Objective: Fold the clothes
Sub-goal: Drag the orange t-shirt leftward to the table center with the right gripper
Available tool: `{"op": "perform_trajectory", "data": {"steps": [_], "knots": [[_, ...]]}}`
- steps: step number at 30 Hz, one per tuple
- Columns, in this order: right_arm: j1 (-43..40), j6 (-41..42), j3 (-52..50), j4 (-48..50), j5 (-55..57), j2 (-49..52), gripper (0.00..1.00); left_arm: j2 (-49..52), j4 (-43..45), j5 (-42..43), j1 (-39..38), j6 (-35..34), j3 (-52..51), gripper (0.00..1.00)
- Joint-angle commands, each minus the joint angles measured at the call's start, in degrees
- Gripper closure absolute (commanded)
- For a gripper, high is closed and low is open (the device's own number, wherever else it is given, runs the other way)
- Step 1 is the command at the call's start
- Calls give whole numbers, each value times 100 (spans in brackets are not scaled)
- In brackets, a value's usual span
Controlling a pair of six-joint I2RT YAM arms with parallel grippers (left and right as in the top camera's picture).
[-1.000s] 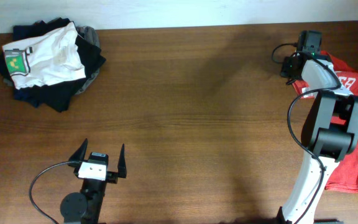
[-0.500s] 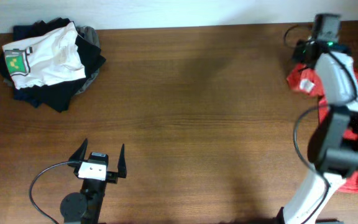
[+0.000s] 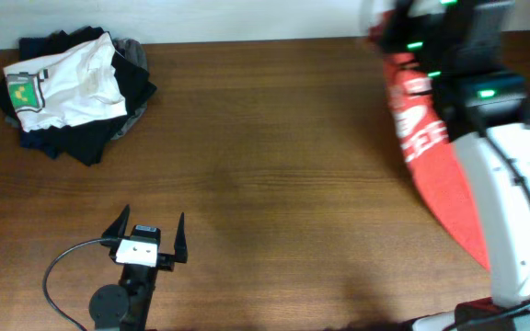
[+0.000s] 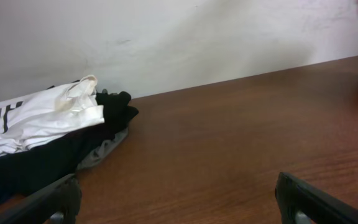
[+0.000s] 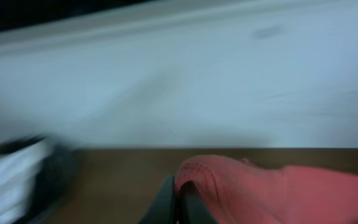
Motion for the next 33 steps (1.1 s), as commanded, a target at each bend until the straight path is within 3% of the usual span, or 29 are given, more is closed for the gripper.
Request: {"op": "perform_trajectory", "data": {"steps": [1, 6, 7, 9, 10, 16, 24, 28, 33], "knots": [[1224, 269, 92, 44, -553, 136, 96, -24, 9, -24, 20, -50, -44, 1], [2739, 267, 92, 33, -553, 614, 95, -24, 9, -24, 20, -50, -44, 1], [2957, 264, 92, 35, -546, 697, 90, -24, 9, -24, 20, -50, -44, 1], [3351, 260, 92, 37, -457, 857, 42, -24, 9, -24, 20, -50, -44, 1], [3440, 225, 92, 15, -286, 863, 2, -24, 9, -24, 20, -50, -44, 1], [3018, 205, 98, -358, 531, 424, 2, -24, 9, -24, 20, -50, -44, 1], [1058, 199, 98, -1978, 651, -275, 2, -24, 9, -24, 20, -50, -44, 1], [-52, 205, 48, -2702, 1504, -70, 2, -24, 9, -24, 20, -50, -44, 1], [-1174, 229, 44, -3023, 1499, 669, 2, -24, 9, -24, 20, -50, -44, 1]]}}
